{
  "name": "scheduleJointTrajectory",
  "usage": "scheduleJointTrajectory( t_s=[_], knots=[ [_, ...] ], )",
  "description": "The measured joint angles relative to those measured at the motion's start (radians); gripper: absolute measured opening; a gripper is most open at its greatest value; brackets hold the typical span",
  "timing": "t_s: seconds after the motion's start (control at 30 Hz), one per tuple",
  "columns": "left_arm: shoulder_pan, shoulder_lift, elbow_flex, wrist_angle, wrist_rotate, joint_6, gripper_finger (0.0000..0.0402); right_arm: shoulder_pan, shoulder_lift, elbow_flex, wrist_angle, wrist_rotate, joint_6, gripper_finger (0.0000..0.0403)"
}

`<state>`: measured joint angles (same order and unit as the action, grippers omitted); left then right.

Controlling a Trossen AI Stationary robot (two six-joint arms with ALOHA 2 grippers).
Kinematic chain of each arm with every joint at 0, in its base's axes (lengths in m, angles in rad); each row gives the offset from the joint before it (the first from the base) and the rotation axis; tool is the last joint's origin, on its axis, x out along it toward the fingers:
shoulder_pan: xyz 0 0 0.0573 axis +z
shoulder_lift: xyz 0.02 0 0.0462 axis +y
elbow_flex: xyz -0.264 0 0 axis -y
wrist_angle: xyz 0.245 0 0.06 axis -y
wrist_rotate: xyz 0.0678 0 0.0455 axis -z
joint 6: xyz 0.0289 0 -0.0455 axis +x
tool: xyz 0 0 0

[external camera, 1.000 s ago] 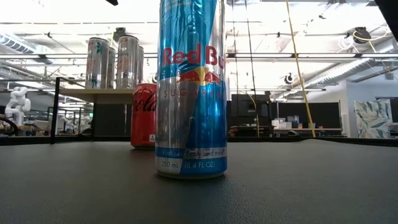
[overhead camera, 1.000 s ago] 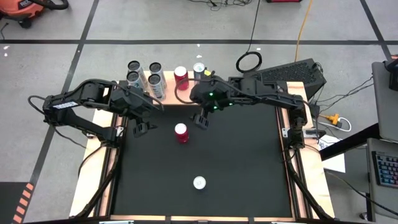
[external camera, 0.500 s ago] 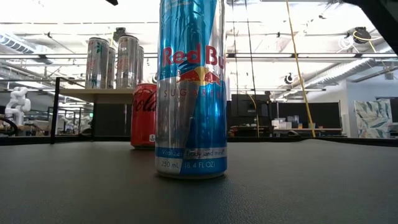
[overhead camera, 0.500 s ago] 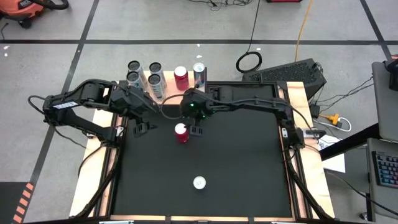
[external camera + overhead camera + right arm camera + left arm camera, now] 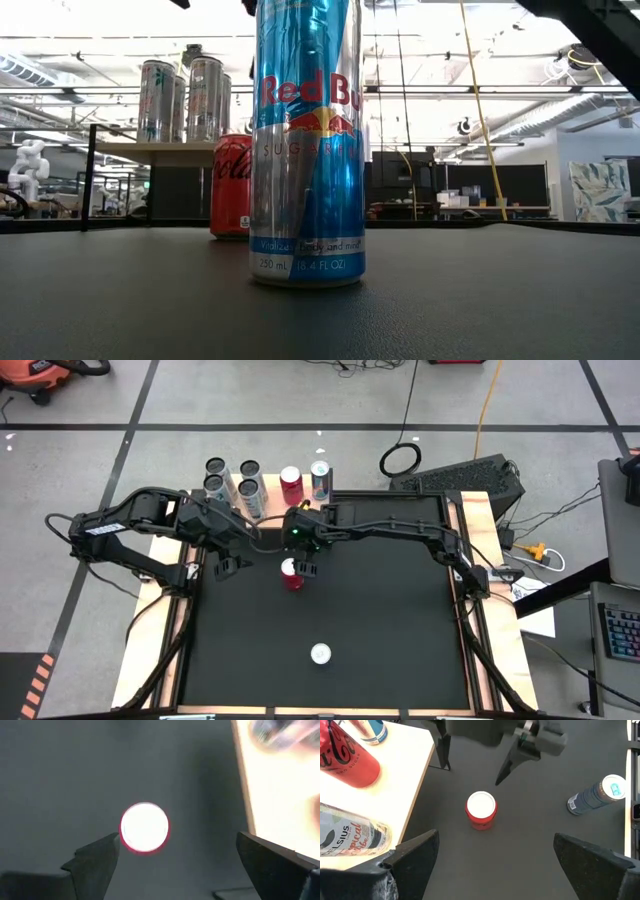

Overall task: Place canned beverage on shelf
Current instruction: Put the red black soda can aligned with the red black soda can on the shelf

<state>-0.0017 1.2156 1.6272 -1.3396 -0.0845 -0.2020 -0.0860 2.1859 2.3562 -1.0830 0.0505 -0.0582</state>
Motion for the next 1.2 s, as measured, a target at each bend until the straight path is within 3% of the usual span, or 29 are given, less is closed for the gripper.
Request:
scheduleJointTrajectory(
  t_s=[0.7, 1.2],
  knots=[
    [0.0, 0.0, 0.0, -0.001, 0.0, 0.0, 0.0391, 0.0, 0.108, 0.0, 0.022, -0.053, -0.037, 0.038],
    [0.0, 0.0, 0.0, 0.0, 0.0, 0.0, 0.0391, 0.005, 0.122, 0.0, 0.026, 0.028, -0.004, 0.038]
  ],
)
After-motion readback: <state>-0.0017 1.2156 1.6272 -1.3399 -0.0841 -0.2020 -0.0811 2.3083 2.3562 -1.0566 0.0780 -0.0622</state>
